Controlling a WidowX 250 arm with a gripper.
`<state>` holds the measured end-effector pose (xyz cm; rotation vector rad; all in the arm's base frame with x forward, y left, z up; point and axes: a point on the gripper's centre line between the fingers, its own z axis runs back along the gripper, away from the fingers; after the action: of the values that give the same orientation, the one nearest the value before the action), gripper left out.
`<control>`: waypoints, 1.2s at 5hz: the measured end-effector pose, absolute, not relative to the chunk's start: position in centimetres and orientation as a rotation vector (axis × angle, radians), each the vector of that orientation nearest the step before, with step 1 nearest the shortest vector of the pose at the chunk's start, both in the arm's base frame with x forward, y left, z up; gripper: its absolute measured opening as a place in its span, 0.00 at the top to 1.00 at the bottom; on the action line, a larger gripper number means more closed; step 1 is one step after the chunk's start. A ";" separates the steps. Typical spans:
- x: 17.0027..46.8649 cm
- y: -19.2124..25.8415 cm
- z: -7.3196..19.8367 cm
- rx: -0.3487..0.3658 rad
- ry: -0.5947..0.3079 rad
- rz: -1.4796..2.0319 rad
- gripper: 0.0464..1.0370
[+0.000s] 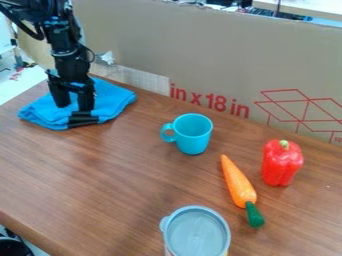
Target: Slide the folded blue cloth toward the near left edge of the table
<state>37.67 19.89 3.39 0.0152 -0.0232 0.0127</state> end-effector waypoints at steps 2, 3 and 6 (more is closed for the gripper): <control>37.2 19.6 2.9 -0.014 0.010 -0.002 0.04; 34.0 18.3 3.0 -0.044 0.122 0.012 0.04; 25.2 19.9 3.0 -0.002 0.329 0.144 0.04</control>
<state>25.22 19.86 2.98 -0.0024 0.3290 0.1442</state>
